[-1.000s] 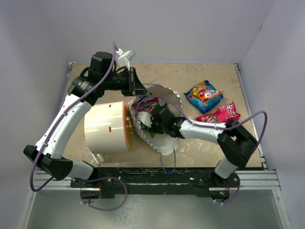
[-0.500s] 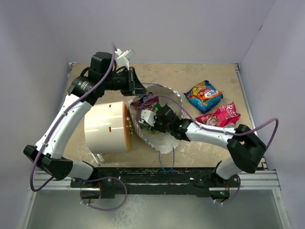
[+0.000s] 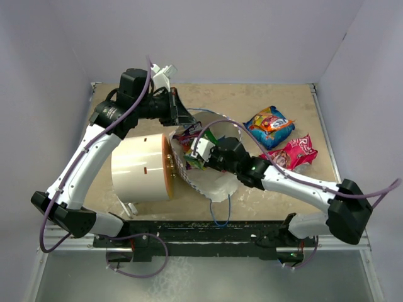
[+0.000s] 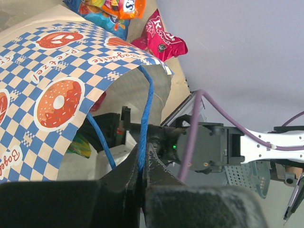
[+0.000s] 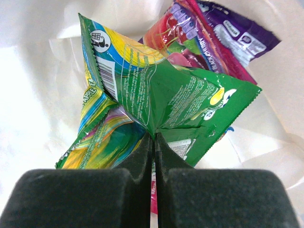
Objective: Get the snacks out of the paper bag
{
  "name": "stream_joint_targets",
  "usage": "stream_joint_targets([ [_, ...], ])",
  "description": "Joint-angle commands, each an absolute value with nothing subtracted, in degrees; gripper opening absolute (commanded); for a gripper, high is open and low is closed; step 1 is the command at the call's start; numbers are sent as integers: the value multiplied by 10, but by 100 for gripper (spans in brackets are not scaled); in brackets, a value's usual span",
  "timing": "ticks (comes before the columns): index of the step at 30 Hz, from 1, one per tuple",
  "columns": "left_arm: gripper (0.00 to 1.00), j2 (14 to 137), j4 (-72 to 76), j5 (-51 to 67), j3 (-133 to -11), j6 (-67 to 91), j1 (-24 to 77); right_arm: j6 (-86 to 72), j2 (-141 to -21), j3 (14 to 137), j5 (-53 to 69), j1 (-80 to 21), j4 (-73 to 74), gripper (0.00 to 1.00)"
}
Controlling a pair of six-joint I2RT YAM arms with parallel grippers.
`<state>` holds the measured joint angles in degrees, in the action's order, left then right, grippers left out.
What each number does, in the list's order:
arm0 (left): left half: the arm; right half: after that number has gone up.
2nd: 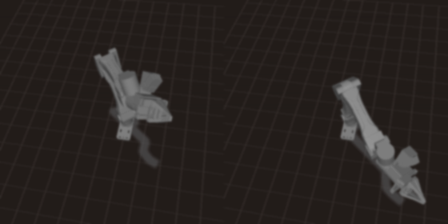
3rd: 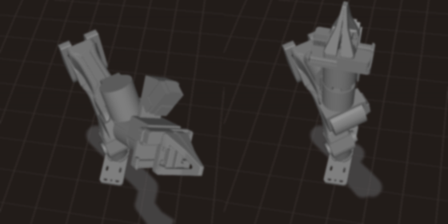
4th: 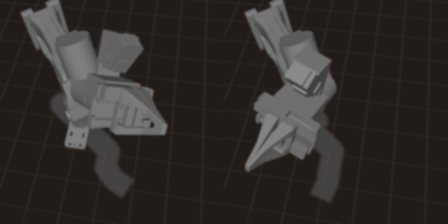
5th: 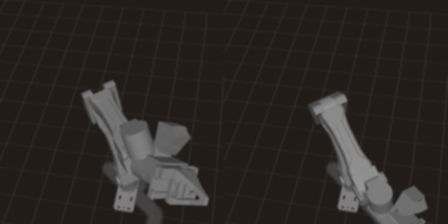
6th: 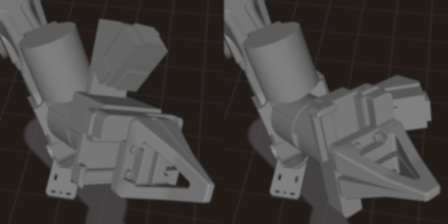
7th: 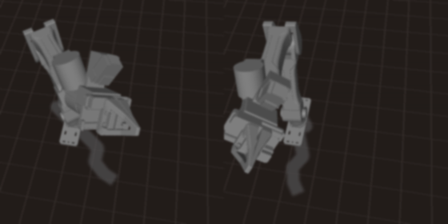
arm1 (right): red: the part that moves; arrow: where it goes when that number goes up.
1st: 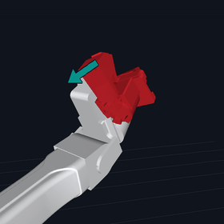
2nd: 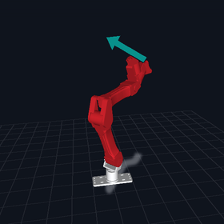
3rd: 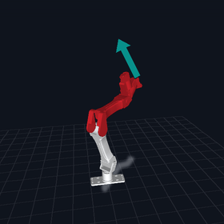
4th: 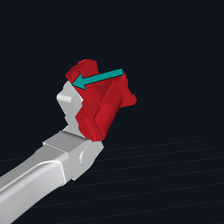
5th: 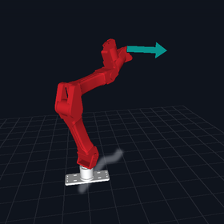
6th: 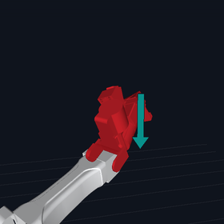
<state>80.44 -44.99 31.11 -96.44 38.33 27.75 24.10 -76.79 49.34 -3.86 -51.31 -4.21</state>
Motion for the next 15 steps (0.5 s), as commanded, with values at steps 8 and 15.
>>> stream_joint_targets([
  [8,0,792,-409,297,-964,408,274,205,-591,557,93,-510,2,0],
  [15,0,787,-402,287,-947,406,274,140,-515,637,111,-511,34,0],
])
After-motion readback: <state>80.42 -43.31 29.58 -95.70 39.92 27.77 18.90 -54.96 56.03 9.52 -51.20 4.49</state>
